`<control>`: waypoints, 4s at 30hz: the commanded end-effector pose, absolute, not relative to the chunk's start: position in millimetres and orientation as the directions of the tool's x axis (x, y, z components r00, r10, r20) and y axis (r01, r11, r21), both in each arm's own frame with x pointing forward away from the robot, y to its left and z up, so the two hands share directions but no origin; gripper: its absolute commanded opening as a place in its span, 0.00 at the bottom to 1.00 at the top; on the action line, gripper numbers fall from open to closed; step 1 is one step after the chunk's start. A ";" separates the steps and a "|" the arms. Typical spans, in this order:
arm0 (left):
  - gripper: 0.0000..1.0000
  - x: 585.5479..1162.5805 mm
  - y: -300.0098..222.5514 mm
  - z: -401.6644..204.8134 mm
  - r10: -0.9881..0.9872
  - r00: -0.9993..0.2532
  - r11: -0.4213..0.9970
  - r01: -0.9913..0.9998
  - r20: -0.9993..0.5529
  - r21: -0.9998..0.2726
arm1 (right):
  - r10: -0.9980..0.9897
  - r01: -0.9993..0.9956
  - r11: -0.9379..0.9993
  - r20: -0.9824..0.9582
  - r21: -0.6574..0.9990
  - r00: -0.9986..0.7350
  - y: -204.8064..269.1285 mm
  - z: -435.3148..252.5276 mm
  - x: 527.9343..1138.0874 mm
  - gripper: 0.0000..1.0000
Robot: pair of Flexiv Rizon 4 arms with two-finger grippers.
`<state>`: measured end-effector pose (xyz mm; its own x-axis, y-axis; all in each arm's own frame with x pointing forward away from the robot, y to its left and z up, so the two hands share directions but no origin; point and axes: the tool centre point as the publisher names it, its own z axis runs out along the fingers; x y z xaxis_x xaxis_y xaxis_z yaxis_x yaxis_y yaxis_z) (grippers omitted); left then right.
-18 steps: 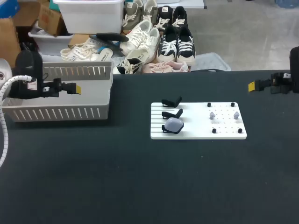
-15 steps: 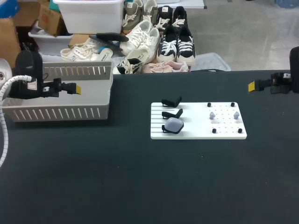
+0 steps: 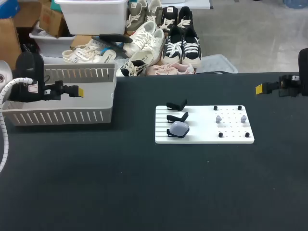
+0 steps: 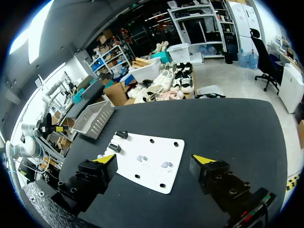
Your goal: Pick up each earbud case from the left stands, insert the matching earbuds, close the lid, and place the case in the box.
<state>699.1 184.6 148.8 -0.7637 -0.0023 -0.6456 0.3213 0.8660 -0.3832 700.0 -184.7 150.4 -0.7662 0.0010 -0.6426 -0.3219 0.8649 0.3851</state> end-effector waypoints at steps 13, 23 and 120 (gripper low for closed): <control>1.00 699.9 184.7 149.6 0.000 -0.766 0.866 0.321 -0.643 -0.383 | -0.001 -0.326 0.862 -0.643 0.388 -0.766 -185.9 149.9 700.7 1.00; 1.00 699.7 171.2 160.5 0.097 -0.756 0.741 0.490 -0.648 -0.460 | -0.001 -0.326 0.862 -0.643 0.388 -0.766 -185.9 149.9 700.7 1.00; 0.91 686.8 -43.1 45.8 0.488 -0.011 -0.014 1.000 -0.873 -0.020 | -0.001 -0.326 0.862 -0.643 0.388 -0.766 -185.9 149.9 700.7 1.00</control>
<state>683.5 -39.9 50.0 -0.0121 0.4912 -0.8710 0.9998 -0.0099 -0.0194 700.1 -184.7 150.4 -0.7662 0.0009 -0.6426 -0.3219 0.8649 0.3851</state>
